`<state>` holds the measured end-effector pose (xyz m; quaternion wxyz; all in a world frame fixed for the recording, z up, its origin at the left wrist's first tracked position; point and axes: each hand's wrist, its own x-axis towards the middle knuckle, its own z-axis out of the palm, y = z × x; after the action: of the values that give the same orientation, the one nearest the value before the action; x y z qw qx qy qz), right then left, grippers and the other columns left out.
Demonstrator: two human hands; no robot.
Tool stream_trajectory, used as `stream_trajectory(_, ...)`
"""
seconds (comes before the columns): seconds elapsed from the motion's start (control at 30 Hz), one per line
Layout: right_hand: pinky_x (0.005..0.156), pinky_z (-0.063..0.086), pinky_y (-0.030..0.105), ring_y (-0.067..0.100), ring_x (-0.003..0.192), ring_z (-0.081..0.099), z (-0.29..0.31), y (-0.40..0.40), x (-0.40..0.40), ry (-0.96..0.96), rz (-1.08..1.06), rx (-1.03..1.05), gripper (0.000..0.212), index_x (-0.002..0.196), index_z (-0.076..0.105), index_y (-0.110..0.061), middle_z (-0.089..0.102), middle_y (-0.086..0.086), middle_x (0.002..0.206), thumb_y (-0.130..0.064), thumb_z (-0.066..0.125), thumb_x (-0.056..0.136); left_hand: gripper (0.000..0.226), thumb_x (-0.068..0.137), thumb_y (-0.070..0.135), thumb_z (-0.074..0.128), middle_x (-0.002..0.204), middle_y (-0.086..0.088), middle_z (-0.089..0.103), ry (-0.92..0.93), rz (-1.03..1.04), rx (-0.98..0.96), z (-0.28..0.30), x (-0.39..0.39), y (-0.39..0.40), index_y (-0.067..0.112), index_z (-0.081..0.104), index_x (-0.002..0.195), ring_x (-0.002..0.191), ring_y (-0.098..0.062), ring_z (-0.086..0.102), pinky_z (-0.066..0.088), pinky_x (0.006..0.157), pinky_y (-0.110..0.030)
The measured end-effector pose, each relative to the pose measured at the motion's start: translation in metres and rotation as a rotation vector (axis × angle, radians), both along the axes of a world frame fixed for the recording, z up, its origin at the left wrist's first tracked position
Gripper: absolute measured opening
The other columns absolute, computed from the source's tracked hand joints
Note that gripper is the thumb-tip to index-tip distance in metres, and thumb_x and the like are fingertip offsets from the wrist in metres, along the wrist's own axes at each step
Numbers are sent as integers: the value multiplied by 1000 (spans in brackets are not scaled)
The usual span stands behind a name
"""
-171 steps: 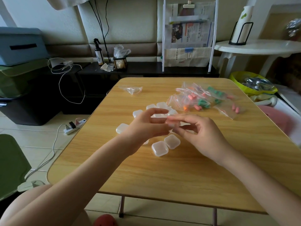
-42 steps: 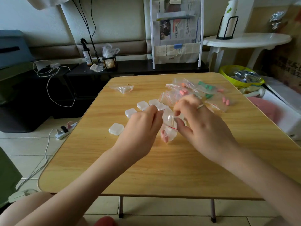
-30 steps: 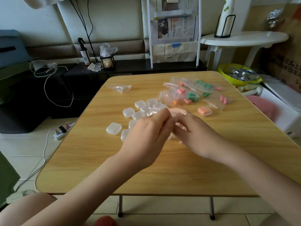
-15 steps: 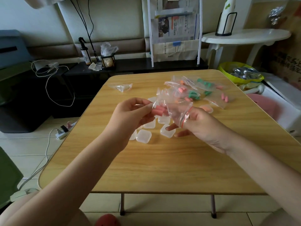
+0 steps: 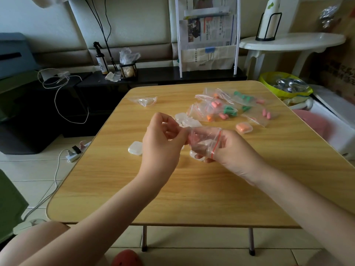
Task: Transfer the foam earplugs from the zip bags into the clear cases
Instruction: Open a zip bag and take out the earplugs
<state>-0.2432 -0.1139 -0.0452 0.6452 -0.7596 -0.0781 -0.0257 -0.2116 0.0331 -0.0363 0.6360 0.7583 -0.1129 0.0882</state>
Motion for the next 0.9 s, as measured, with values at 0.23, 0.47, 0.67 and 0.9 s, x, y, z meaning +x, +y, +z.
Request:
stream_trajectory(0.23, 83, 53, 22, 7, 89, 70, 1, -1, 2, -150, -144, -28, 17, 88, 74, -21, 75, -4, 87, -6, 73, 80, 21, 86, 3, 65, 88, -16, 65, -35, -9, -72, 5, -5, -3, 15, 49, 84, 76, -24, 69, 58, 74, -38)
stream_trajectory(0.47, 61, 41, 5, -10, 66, 60, 2, -3, 2, -216, -203, -26, 12, 85, 72, -17, 70, -17, 72, -6, 72, 80, 13, 85, 0, 66, 89, -11, 67, 314, -198, -183, 9, 3, 1, 7, 57, 92, 76, -16, 67, 57, 78, -24)
stream_trajectory(0.67, 58, 40, 6, -10, 66, 59, -1, -7, 5, -132, -140, -115, 15, 87, 66, -19, 67, -16, 71, -4, 65, 88, 12, 83, 0, 68, 86, -11, 68, 331, -274, -161, 12, 4, 4, 7, 61, 90, 76, -16, 68, 57, 79, -23)
stream_trajectory(0.9, 64, 42, 6, -11, 67, 58, -4, -6, 4, -182, -83, -124, 23, 86, 60, -19, 63, -20, 70, 4, 61, 89, 20, 83, -3, 66, 66, -5, 66, 311, -249, -230, 12, 4, 5, 8, 49, 82, 63, -16, 68, 57, 69, -23)
